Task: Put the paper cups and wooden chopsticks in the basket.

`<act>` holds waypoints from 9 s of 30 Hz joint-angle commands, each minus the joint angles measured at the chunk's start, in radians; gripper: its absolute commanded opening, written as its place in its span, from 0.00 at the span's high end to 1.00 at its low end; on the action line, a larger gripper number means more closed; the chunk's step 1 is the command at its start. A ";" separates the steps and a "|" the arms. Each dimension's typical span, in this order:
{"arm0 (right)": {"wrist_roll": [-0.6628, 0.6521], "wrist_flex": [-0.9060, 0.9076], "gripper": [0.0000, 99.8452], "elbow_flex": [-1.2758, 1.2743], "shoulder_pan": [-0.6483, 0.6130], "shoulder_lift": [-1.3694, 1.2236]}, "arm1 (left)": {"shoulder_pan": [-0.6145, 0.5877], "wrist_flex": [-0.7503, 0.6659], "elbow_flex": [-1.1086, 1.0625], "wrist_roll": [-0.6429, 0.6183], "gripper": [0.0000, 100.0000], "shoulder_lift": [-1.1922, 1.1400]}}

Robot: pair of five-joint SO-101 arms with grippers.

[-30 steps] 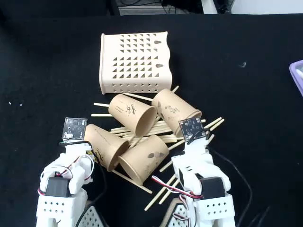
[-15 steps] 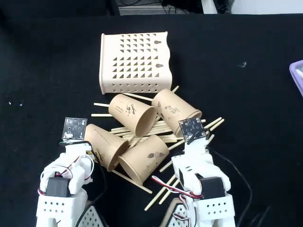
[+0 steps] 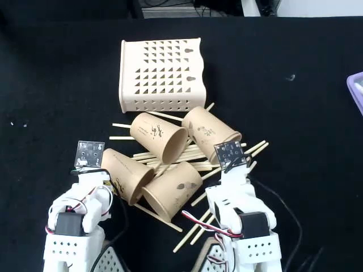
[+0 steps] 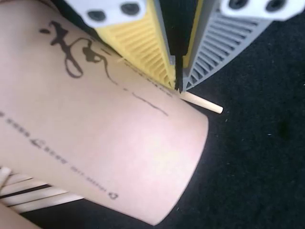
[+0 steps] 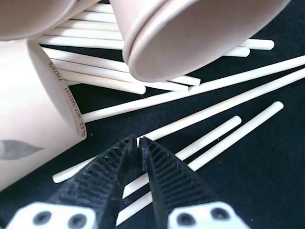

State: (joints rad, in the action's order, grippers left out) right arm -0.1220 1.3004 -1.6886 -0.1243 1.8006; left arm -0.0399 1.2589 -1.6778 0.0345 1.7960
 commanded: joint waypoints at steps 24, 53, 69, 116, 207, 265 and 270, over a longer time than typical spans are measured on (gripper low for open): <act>-0.112 -0.115 0.98 0.186 0.161 0.091 | -0.702 -0.503 0.142 0.221 0.97 0.009; 0.121 -0.382 0.78 1.109 0.008 -1.113 | -0.160 -0.295 1.331 -0.048 0.79 -1.355; 0.210 -0.789 0.81 0.908 0.115 -1.458 | -0.062 -0.287 1.974 -0.115 0.70 -2.058; 0.206 -0.790 0.81 0.883 0.055 -1.468 | -0.343 -0.216 1.997 -0.110 0.70 -2.256; -0.017 -0.408 0.81 1.504 0.051 -1.475 | 0.232 0.399 2.482 0.514 0.97 -2.067; 0.207 -0.292 0.99 1.659 0.081 -1.652 | 0.154 0.499 2.565 -0.149 0.74 -1.846; 0.206 -0.190 0.99 1.755 0.040 -1.652 | 0.128 0.433 2.414 -0.218 0.74 -1.832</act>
State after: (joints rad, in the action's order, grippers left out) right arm 0.0790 1.0764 -0.0284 -0.0537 0.0744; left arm 0.1013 1.7545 0.8078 -0.1097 -0.0852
